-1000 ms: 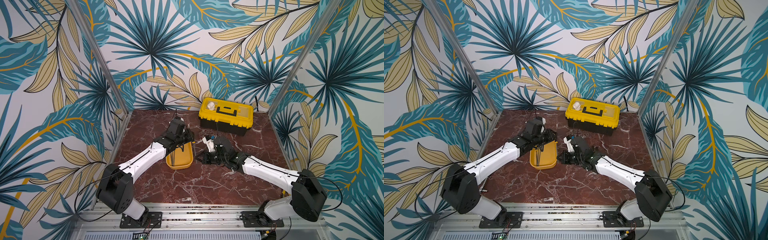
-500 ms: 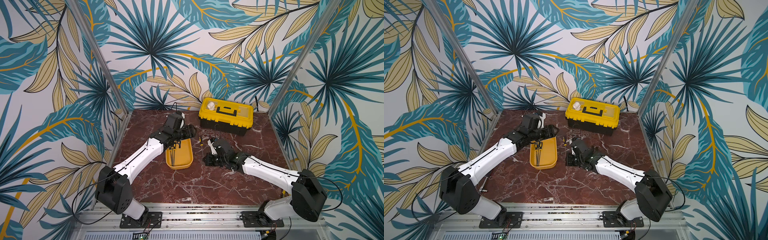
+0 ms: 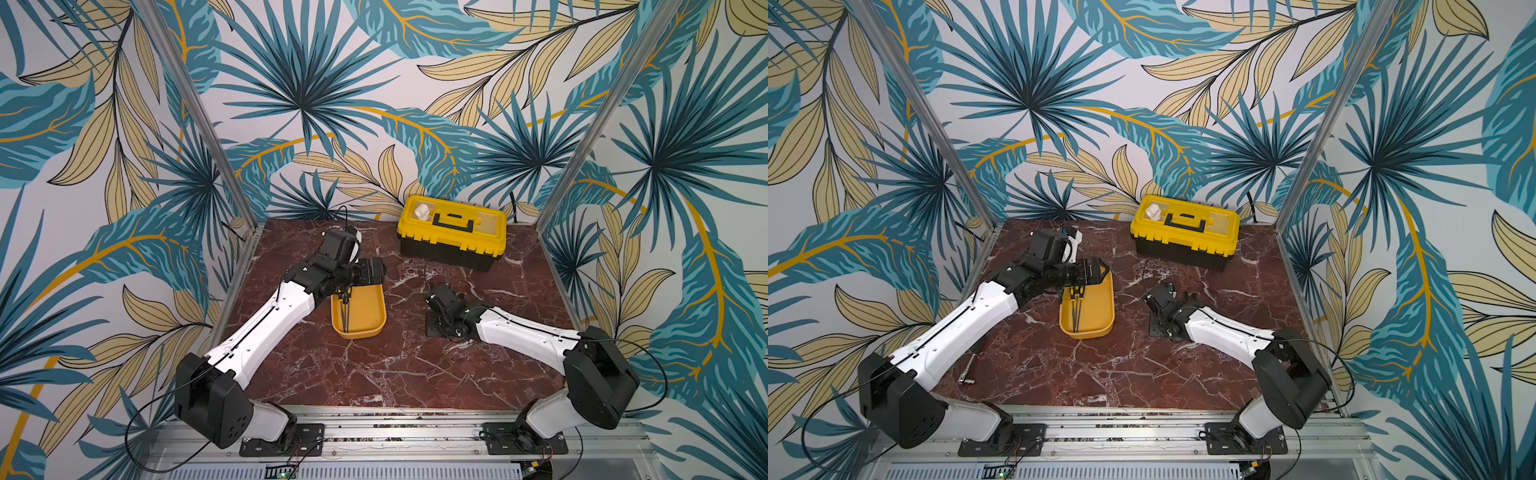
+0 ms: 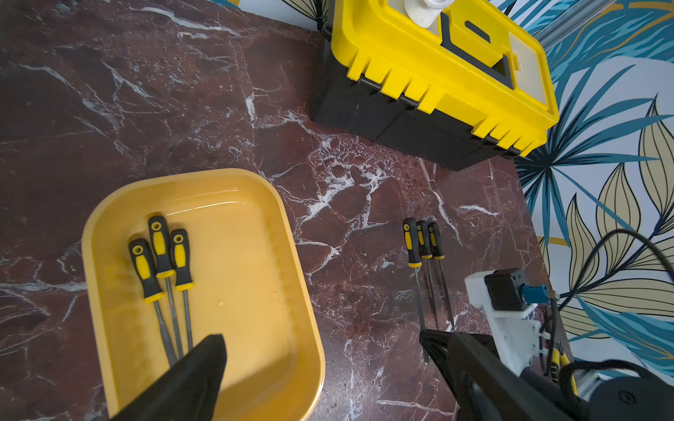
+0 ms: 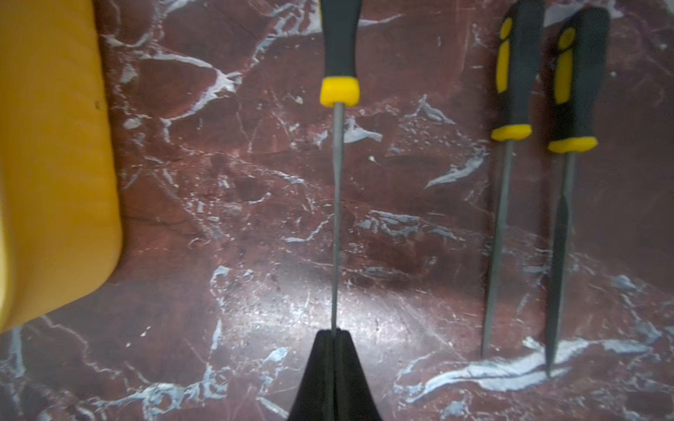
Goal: Take the file tool out of the storage box
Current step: Place the file tool at the center of the board.
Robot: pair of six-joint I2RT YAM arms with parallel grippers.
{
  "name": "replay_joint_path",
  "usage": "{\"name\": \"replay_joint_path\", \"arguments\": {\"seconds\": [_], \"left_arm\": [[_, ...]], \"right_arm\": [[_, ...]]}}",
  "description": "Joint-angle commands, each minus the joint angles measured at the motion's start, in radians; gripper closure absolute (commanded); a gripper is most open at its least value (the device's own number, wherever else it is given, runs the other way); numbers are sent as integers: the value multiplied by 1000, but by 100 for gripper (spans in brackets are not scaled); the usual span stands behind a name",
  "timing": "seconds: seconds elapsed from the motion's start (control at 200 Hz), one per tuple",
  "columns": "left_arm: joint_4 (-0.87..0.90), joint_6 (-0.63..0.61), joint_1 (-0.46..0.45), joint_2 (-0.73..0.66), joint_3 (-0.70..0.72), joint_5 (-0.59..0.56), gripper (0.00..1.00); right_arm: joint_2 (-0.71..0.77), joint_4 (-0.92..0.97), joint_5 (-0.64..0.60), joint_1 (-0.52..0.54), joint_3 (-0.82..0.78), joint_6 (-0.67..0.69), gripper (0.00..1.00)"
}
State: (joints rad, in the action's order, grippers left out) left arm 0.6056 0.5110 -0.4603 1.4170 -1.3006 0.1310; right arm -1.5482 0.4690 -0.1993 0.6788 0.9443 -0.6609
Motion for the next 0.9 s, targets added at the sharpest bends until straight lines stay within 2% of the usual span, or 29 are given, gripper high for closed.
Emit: {"name": "replay_joint_path", "arguments": {"seconds": [0.0, 0.346, 0.891], "left_arm": [[35, -37, 9, -24, 14, -15, 0], [45, -55, 9, -22, 14, -27, 0], [56, -61, 11, -10, 24, -68, 0]], "right_arm": [[-22, 49, -57, -19, -12, 13, 100], [-45, 53, -54, -79, -47, 44, 100], [-110, 46, -42, -112, -48, 96, 100]]}}
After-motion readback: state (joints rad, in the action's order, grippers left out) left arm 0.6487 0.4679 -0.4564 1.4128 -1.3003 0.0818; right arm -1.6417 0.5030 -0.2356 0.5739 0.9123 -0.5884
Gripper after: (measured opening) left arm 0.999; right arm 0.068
